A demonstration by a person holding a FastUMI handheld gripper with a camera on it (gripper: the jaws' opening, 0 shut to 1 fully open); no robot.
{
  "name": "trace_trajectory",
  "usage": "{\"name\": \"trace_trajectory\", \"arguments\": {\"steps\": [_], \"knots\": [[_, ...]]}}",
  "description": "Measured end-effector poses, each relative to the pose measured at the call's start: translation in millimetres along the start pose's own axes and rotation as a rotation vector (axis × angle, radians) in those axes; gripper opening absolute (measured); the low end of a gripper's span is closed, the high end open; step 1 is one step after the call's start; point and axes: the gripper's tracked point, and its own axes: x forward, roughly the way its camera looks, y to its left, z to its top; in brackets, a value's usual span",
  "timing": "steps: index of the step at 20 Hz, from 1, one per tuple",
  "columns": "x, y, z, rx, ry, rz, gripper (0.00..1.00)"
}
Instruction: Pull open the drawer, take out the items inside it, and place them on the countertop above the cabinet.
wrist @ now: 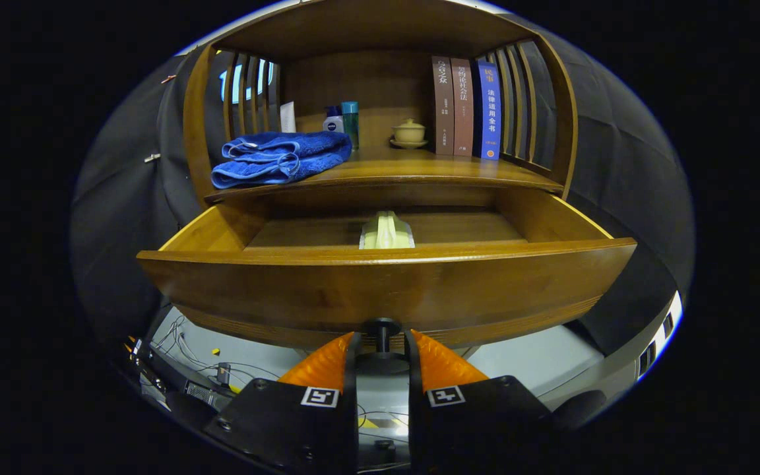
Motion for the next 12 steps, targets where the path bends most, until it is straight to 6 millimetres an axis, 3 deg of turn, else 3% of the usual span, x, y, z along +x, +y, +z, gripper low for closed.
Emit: {"name": "trace_trajectory", "arguments": {"steps": [12], "knots": [[-34.1, -5.3, -25.5, 0.016, 0.038, 0.001, 0.34]]}}
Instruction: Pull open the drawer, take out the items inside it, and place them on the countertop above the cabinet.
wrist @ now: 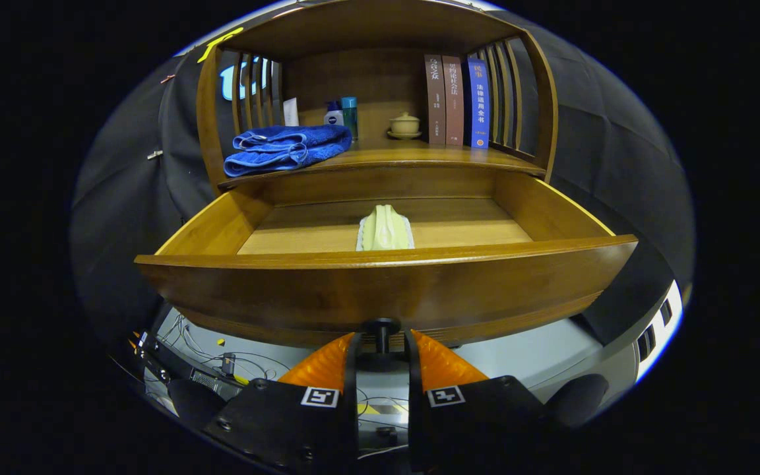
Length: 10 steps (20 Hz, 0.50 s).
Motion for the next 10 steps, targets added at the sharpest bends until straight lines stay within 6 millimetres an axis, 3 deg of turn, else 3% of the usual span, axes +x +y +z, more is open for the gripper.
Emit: {"name": "trace_trajectory", "arguments": {"steps": [8, 10], "knots": [[3.6, 1.0, -12.0, -0.002, 0.017, 0.008, 0.34], [0.1, 1.2, -11.1, 0.011, 0.020, 0.014, 0.42]]}}
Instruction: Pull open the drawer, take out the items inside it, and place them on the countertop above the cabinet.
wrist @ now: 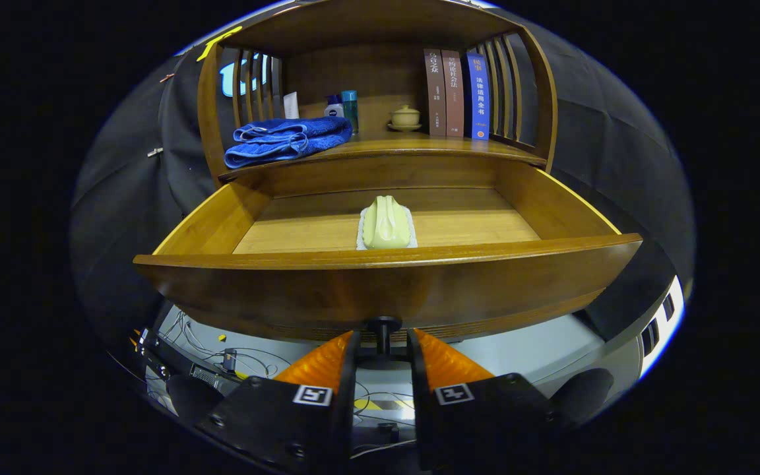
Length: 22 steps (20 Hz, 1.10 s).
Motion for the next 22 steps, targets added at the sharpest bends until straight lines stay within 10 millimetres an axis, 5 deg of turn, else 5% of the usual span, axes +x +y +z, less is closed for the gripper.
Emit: {"name": "trace_trajectory", "arguments": {"steps": [3, 6, 9, 13, 18, 22], "knots": [[-15.0, -4.7, 12.0, 0.019, -0.039, -0.026, 0.51], [-35.1, -1.7, 27.2, -0.009, -0.069, -0.043, 1.00], [-54.2, 3.3, 62.2, 0.014, -0.137, -0.023, 1.00], [-52.9, 6.3, 106.8, 0.035, -0.174, 0.009, 1.00], [-20.6, 2.8, 163.3, 0.041, -0.184, 0.025, 1.00], [22.8, 2.7, 177.8, 0.001, -0.075, 0.016, 1.00]]}}
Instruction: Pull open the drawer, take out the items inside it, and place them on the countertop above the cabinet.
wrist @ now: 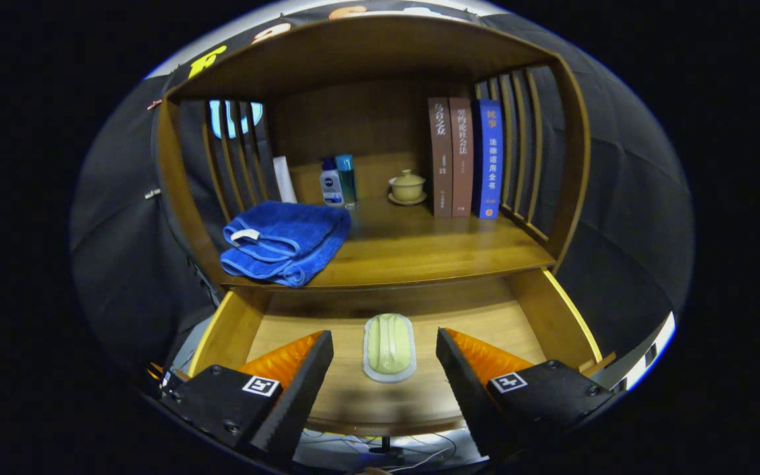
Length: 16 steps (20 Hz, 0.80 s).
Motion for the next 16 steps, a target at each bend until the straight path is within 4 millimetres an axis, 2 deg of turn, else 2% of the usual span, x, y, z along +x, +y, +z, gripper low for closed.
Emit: {"name": "trace_trajectory", "arguments": {"steps": [4, 8, 11, 16], "knots": [[41.8, 5.3, -2.3, -0.023, 0.089, 0.003, 1.00], [77.3, 3.7, -21.7, -0.067, 0.222, -0.015, 1.00], [96.6, -0.7, -33.9, -0.055, 0.310, -0.022, 1.00], [116.1, -7.2, -62.5, -0.028, 0.485, -0.036, 0.81]]}}
